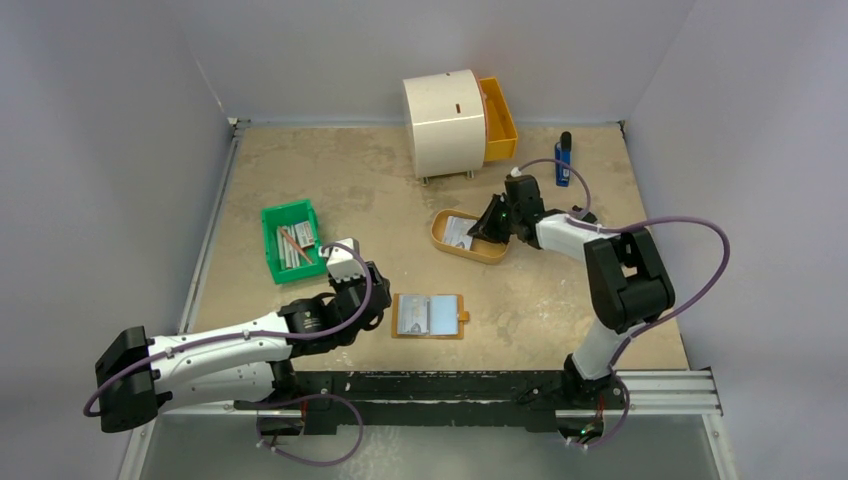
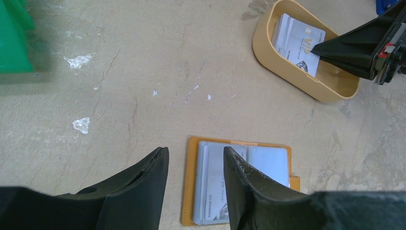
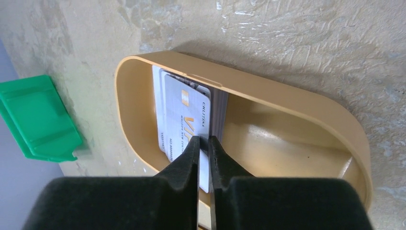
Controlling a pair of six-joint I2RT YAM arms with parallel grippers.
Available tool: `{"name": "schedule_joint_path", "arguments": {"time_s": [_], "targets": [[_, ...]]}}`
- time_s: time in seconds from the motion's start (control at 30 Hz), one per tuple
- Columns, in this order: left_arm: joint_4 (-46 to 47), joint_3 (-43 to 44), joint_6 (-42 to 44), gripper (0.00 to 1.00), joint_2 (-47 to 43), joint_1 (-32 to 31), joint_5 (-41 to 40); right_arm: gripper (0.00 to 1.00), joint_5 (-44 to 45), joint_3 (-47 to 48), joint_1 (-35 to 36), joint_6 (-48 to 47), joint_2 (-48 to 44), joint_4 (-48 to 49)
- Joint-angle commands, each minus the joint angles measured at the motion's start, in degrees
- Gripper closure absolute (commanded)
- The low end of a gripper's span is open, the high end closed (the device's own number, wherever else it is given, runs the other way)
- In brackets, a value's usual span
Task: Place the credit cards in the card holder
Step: Pick up the credit card from the storage box.
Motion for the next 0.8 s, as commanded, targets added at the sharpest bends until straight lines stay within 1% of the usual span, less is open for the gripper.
{"name": "schedule_joint_path", "arguments": {"time_s": [0.0,0.1,0.2,0.37,0.5,0.6,0.77], "targets": [[2.0,0.7,0.0,0.55,0.1,0.0,-0.5,0.95,-0.8,-0.2,-0.3,0.5,-3.0,-2.1],[2.2,0.6,-0.2,0.55,0.1,0.0,-0.5,1.00,-1.6,0.6,-0.3,1.8,-4.0,-3.3],[2.2,0.7,-0.2,0.55,0.1,0.0,-0.5,1.00,-2.6,1.8,-0.3,3.2,-5.2,-4.5],[1.7,0.6,-0.4,0.56,-0.5,0.0,-0.4,1.00,-4.9,3.9,-1.3,7.4,-7.5,-9.0],[1.2,0.8,-0.8,0.56,-1.3,0.0,-0.5,1.00,-9.3,3.0,-3.8,13.9,-10.7,-10.1],[0.9,1.2,-0.8,0.56,-1.4,0.0,-0.7,1.00,-13.5,1.7,-6.3,19.5,-12.6,-8.9],[0.9,1.6,-1.4,0.56,-1.4,0.0,-0.7,1.00,-15.4,3.9,-7.0,20.7,-13.3,-11.7]]}}
